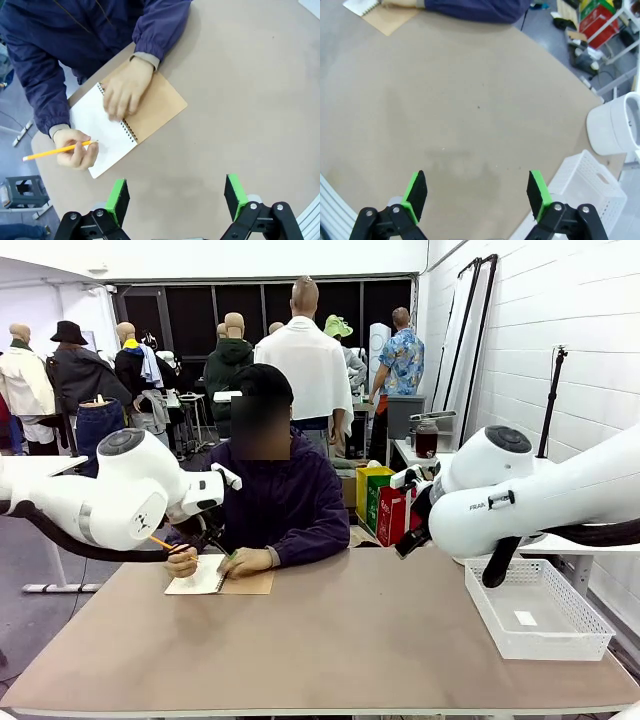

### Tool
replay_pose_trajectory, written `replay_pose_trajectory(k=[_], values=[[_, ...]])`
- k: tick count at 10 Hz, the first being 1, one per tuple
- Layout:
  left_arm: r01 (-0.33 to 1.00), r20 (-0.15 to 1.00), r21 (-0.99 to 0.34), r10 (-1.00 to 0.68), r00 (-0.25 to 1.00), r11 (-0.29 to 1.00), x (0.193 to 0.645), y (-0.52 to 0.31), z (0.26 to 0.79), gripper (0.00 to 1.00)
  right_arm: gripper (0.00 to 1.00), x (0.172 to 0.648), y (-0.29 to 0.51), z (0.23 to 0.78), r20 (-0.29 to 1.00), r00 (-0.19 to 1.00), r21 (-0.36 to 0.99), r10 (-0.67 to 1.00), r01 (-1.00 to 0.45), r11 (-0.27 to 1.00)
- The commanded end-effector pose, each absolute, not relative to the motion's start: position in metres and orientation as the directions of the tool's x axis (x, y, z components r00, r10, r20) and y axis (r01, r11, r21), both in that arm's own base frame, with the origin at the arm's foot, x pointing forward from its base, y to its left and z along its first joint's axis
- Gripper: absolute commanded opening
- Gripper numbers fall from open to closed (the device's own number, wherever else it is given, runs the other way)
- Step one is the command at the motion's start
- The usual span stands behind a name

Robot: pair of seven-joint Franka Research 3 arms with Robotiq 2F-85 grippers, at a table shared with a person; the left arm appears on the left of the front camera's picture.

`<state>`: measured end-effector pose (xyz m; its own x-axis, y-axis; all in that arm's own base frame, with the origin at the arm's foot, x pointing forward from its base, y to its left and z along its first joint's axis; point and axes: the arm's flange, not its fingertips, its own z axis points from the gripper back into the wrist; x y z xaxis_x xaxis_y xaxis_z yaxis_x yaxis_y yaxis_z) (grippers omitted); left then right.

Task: Sort the paper based on its condition.
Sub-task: If a person hands you a paper, place it in the Organizing basket , and if it's crumpled, put it in the Trash can.

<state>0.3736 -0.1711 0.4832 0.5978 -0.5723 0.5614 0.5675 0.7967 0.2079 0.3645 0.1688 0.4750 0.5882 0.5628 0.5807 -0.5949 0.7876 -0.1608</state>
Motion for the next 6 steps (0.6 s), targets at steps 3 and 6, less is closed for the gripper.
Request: replay_pose_trajectory(k=[3,6], values=[[0.517,0.583,0.19,-0.519,0.625,0.835,0.361,-0.167,0.521,1.0,1.0,0.349,0.167,0.512,0.637,0.51,-0.146,0.578,-0.656,0.74],[0.508,0.585,0.142,-0.486,0.649,0.85,0.357,-0.157,0.533,1.0,1.0,0.344,0.17,0.525,0.643,0.485,-0.171,0.593,-0.664,0.728]])
